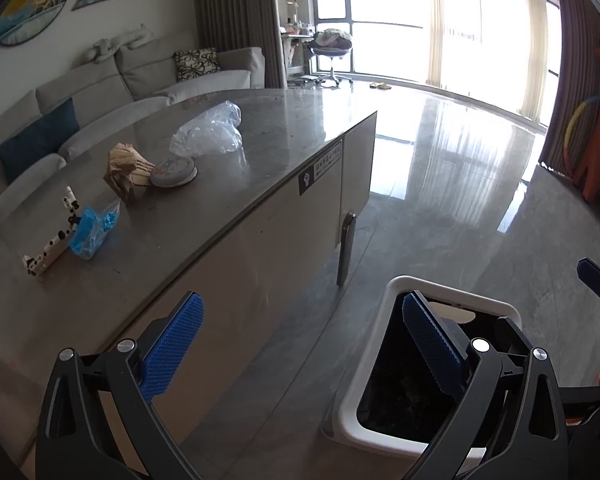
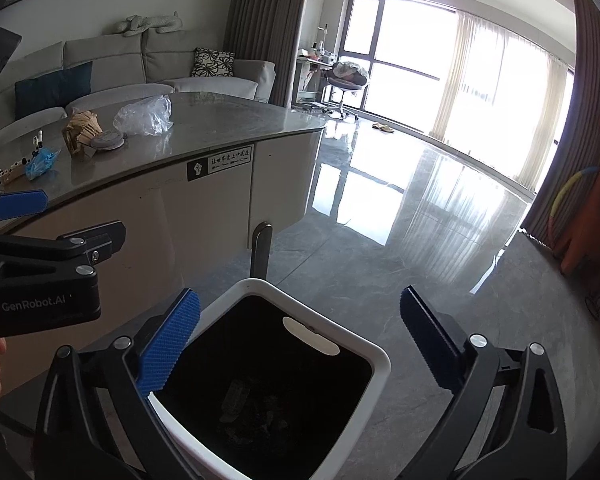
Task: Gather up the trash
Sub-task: 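Move both grippers back to the table toward the white bracket and blue bag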
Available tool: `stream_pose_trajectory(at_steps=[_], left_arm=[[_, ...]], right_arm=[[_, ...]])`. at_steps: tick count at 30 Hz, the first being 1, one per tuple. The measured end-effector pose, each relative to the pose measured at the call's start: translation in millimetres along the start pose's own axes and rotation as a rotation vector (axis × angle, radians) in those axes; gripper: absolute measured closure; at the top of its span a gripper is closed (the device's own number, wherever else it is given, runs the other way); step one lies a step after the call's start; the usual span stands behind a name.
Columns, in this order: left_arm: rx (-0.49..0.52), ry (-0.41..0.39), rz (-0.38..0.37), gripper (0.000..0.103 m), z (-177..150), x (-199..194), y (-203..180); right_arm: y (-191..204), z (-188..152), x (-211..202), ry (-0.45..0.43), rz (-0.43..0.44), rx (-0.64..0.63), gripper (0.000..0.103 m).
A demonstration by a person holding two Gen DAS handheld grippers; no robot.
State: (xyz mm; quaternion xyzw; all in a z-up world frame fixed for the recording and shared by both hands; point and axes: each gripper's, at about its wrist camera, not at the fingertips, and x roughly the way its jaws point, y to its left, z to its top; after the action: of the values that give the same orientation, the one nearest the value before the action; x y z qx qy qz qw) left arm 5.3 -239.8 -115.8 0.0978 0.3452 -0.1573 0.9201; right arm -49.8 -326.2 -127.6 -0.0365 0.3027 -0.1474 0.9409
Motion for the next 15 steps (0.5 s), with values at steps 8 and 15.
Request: stream_pose_trajectory(at_steps=[8, 15], left_arm=[[-0.004, -0.007, 0.0, 0.003, 2.6, -2.7, 2.1], [-0.012, -0.017, 0.001, 0.003, 7.3, -7.3, 8.0]], right_arm=[[3.8, 6.3, -0.6, -0.013, 0.0, -0.003, 0.003], [11.5, 15.6, -3.5, -0.029, -0.001, -0.018, 0.003]])
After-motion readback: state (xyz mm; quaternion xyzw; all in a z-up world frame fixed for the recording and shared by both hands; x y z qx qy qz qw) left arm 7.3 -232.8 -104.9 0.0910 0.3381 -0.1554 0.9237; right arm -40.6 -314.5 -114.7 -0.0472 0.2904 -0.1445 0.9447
